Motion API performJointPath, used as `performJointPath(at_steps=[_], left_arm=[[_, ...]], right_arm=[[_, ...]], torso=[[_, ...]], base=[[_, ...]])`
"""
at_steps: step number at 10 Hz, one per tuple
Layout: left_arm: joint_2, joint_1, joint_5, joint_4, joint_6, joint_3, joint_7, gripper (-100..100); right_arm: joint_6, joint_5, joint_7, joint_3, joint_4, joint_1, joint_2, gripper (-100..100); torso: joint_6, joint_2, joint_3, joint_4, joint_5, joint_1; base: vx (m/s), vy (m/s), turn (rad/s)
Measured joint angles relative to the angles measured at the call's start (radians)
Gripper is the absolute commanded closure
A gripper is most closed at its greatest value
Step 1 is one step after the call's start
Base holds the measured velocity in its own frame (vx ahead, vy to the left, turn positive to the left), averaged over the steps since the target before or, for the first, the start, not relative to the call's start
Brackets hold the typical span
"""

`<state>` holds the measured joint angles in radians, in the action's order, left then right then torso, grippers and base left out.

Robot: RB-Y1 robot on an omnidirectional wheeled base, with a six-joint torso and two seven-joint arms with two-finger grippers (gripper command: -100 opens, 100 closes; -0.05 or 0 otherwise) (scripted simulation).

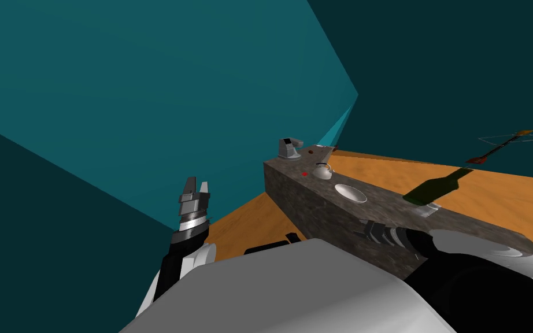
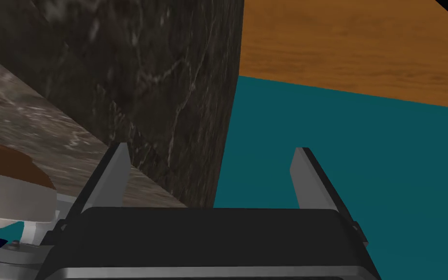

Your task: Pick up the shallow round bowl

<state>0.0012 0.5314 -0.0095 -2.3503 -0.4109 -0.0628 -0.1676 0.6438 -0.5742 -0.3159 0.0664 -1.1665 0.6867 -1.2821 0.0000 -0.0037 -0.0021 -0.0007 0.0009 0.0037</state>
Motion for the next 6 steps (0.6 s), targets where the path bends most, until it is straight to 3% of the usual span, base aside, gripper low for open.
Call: performJointPath(at_steps=[4, 5, 6], left_arm=[[0.0, 0.0, 0.0, 0.0, 0.0, 0.0, 0.0, 0], [0.0, 0.0, 0.0, 0.0, 0.0, 0.0, 0.0, 0], [0.0, 0.0, 0.0, 0.0, 0.0, 0.0, 0.0, 0]], right_arm=[[-0.041, -0.029, -0.012, 0.012, 0.034, 0.031, -0.102, -100], [-0.033, -0.033, -0.016, 0.019, 0.058, 0.017, -0.103, -100], [-0.037, -0.039, -0.016, 0.025, 0.07, 0.022, -0.133, -100]], torso=[[0.0, 0.0, 0.0, 0.0, 0.0, 0.0], [0.0, 0.002, 0.001, 0.0, -0.001, -0.002], [0.0, 0.001, 0.001, 0.0, 0.0, -0.001]], base=[[0.04, 0.038, 0.041], [0.044, 0.032, 0.08], [0.043, 0.025, 0.05]])
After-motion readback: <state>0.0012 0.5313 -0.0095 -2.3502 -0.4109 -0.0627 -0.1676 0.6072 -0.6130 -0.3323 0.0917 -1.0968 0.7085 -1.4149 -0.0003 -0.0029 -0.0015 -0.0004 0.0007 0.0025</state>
